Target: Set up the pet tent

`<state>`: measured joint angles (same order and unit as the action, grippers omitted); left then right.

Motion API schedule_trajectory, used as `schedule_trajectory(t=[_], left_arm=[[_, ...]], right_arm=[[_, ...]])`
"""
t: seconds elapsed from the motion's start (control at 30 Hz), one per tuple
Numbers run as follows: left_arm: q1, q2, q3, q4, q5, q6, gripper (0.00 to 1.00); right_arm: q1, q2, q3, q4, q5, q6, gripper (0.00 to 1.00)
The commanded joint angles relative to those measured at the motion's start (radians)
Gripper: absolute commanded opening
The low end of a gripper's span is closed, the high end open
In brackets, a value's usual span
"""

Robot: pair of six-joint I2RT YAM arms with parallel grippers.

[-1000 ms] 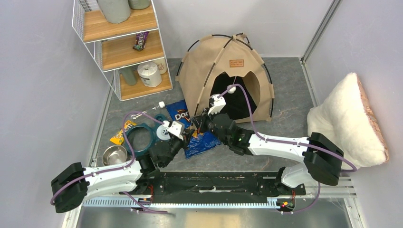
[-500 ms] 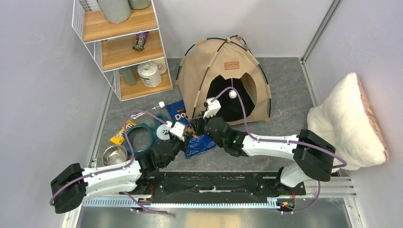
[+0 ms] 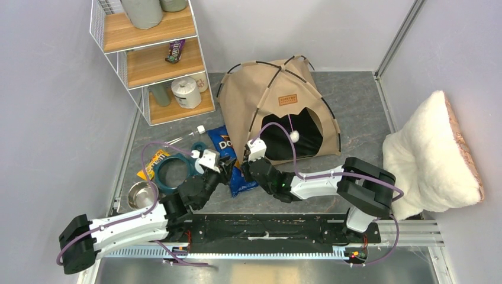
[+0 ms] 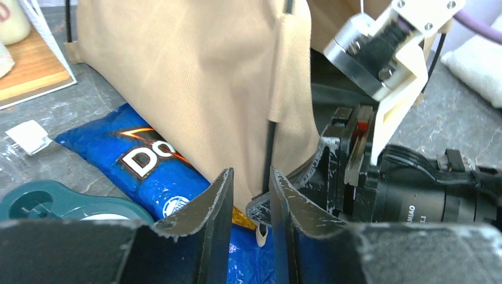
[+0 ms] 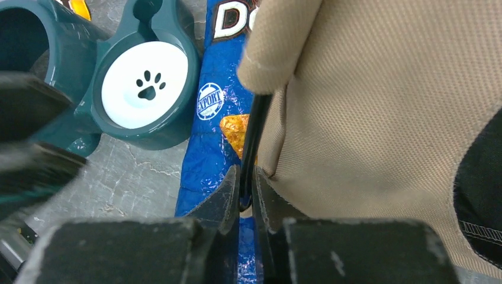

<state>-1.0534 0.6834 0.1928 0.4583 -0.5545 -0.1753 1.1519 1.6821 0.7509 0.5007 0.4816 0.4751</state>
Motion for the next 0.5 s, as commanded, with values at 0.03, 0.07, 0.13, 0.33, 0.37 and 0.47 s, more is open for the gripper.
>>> schedule_trajectory(t=[0.03, 0.07, 0.13, 0.33, 0.37, 0.47], left_arm=[[-0.001, -0.07, -0.005, -0.007, -0.098, -0.026, 0.37], [-0.002, -0.076, -0.004, -0.012, -0.104, -0.023, 0.38], [-0.002, -0.092, -0.003, -0.019, -0.112, -0.021, 0.39], [-0.002, -0.113, -0.004, -0.024, -0.124, -0.026, 0.44], [-0.002, -0.114, -0.005, -0.024, -0.128, -0.027, 0.45], [-0.001, -0.113, -0.005, -0.024, -0.139, -0.032, 0.51]], right_arm=[[0.012, -0.044, 0.005, -0.047, 0.046, -0.009, 0.26], [0.012, -0.06, 0.005, -0.064, 0.051, -0.001, 0.31], [0.013, -0.099, 0.003, -0.101, 0.064, 0.013, 0.39], [0.012, -0.238, -0.015, -0.199, 0.08, 0.044, 0.6], [0.012, -0.262, -0.014, -0.216, 0.081, 0.046, 0.63], [0.012, -0.309, -0.001, -0.276, 0.091, 0.055, 0.67]])
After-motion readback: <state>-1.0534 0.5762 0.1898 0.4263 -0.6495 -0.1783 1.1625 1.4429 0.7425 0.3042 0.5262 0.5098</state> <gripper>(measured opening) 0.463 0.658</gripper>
